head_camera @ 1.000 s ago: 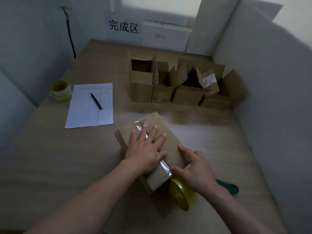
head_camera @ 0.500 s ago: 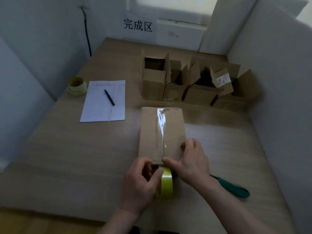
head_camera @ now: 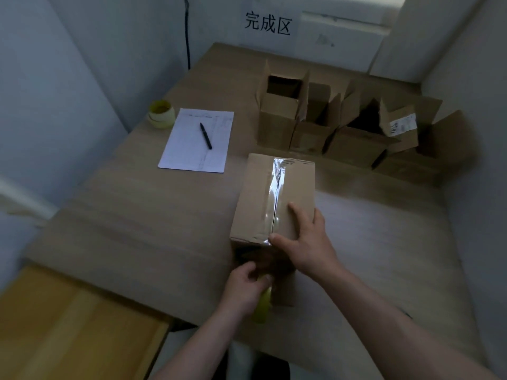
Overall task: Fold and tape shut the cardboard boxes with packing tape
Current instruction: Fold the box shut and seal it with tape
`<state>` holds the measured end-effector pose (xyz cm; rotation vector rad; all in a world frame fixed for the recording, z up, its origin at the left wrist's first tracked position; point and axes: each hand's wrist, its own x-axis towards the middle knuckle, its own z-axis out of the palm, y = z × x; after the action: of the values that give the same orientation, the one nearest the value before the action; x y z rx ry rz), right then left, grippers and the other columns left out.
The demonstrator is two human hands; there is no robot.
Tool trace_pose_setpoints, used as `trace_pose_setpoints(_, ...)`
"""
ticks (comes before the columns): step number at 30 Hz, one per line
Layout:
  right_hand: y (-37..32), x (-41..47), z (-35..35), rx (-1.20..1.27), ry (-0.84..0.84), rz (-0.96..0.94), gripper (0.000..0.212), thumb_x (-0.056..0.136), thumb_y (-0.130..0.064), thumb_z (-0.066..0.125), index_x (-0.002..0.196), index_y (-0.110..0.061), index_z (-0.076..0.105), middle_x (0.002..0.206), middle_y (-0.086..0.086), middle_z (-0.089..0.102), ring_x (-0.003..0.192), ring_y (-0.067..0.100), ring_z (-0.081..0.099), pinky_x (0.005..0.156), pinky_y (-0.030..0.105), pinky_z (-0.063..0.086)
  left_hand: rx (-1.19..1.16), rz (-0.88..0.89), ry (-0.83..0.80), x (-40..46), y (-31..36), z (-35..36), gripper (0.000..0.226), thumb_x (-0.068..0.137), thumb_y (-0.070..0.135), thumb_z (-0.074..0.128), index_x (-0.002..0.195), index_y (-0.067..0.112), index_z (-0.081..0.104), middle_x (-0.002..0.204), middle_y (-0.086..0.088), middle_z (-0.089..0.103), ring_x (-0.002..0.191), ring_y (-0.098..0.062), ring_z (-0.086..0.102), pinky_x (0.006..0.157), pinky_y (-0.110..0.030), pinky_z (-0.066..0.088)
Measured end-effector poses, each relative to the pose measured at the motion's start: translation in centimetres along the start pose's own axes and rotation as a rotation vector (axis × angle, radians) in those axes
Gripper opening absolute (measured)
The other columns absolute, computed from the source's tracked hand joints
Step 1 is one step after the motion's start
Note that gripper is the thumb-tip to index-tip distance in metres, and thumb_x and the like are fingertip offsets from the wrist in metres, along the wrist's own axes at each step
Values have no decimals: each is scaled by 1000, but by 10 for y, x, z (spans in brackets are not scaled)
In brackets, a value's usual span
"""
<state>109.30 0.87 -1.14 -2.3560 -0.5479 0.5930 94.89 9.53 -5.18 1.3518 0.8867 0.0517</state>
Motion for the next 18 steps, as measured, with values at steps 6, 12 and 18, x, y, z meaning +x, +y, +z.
trace_pose_setpoints(6,19,-3,-17,204,-24,-87,80,87,-50,66,152,-40,22,158,-3,17,140,20,31,111,34,31,160,14,172,6,-12,0,23,91,17,67,68,14,68,59,5,61,59,-11,53,52,-21,38)
trace_pose_setpoints(12,143,-50,-67,-426,159,85,66,83,-46,68,142,-27,46,139,3,49,124,24,50,96,37,46,196,3,244,20,-14,4,17,89,21,69,76,10,68,63,8,60,59,-4,51,47,-8,36)
trace_pose_setpoints(18,207,-83,-57,-762,-70,149,42,89,-37,54,131,-31,52,115,-3,55,107,19,55,83,30,48,170,35,262,22,-12,8,18,88,19,70,96,4,75,78,1,66,64,2,52,55,-9,37)
